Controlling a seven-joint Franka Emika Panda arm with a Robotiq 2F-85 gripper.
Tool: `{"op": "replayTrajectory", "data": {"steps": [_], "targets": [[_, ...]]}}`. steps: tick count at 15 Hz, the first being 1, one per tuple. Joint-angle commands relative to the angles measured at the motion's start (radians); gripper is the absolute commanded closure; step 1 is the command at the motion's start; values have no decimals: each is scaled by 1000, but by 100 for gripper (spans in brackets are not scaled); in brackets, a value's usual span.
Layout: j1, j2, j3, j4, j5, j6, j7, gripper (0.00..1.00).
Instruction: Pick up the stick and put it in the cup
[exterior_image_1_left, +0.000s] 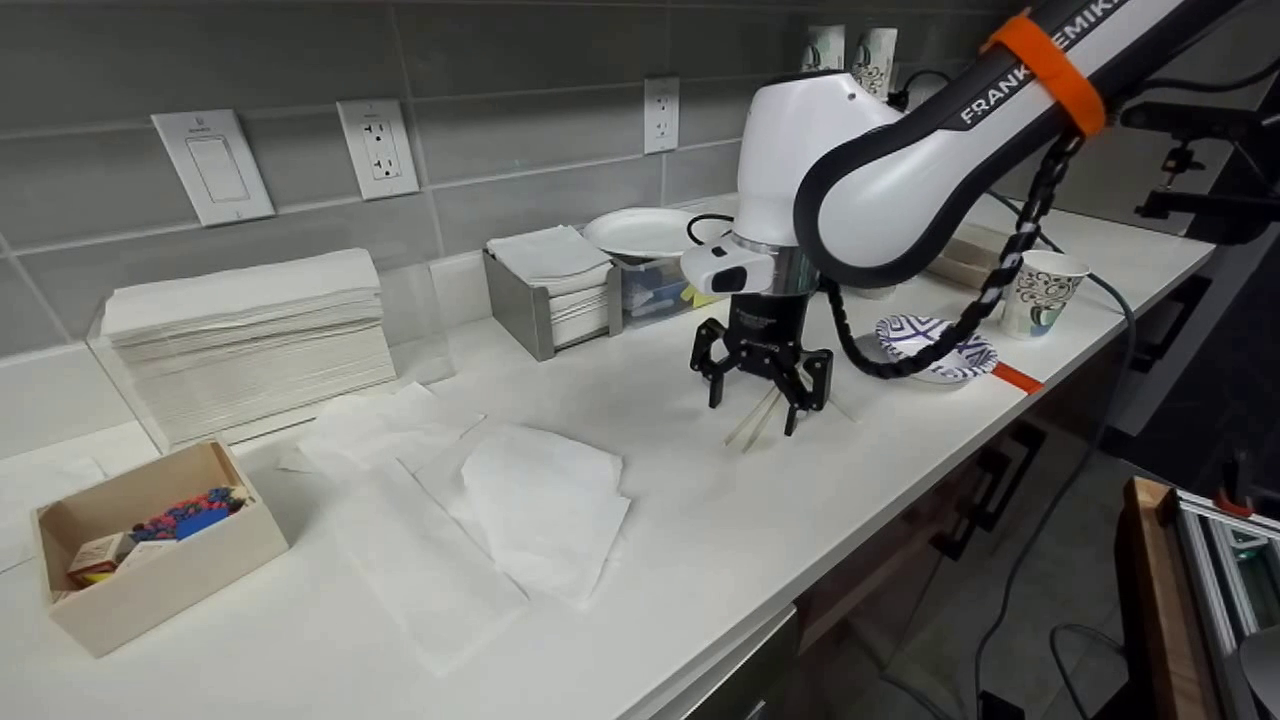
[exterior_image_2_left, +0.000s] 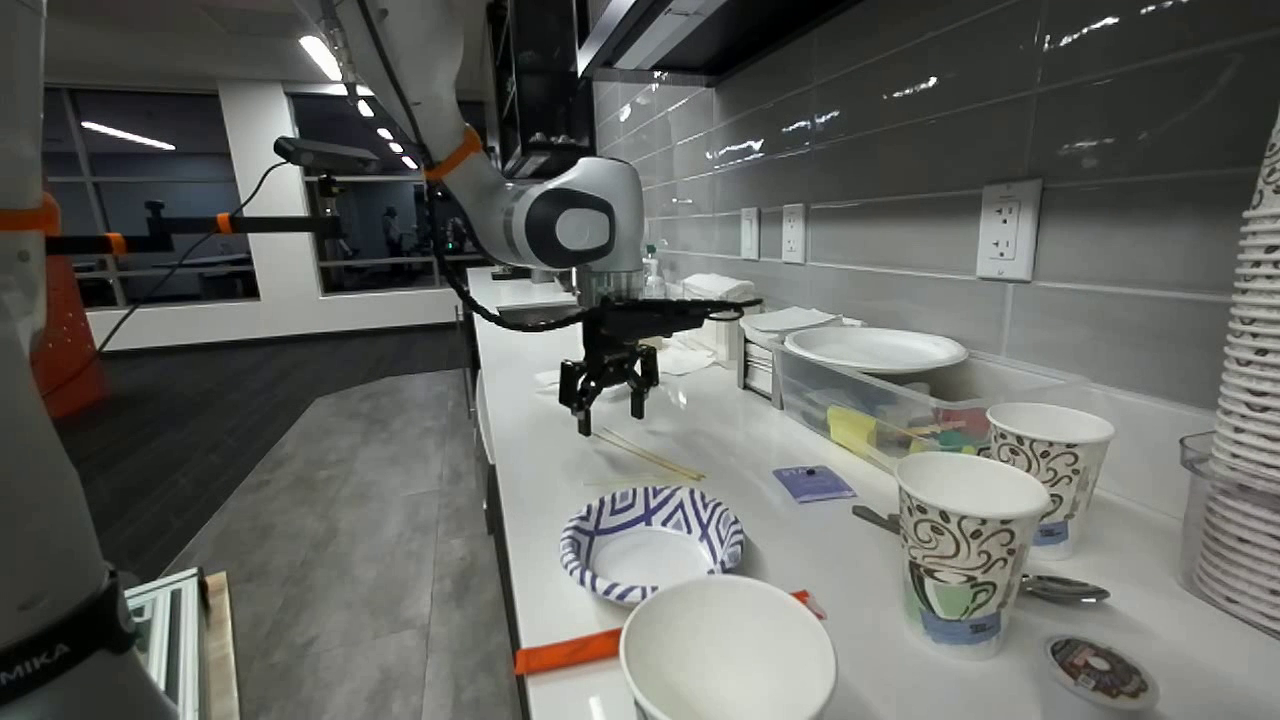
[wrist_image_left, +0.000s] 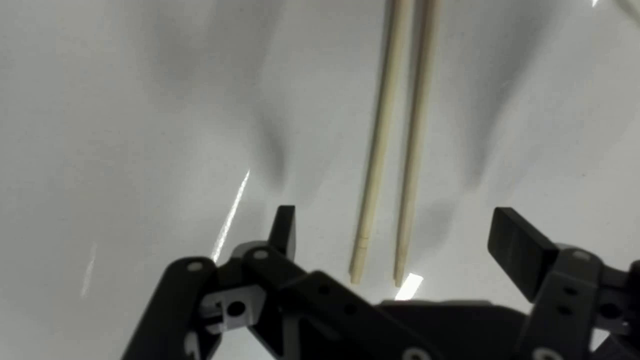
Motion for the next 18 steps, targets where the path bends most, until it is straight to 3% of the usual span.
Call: {"op": "replayTrajectory", "data": {"steps": [1,4,6,11,18], "targets": [[-24,50,34,39,-26,1,-11,17],[-34,61,50,42,-29,11,-17,35],[-38,58,51,48,-39,11,-13,58],[-43,54,57,47,-48,13,-14,99],[-50,31,62,26,-47,15,-8,97]]}}
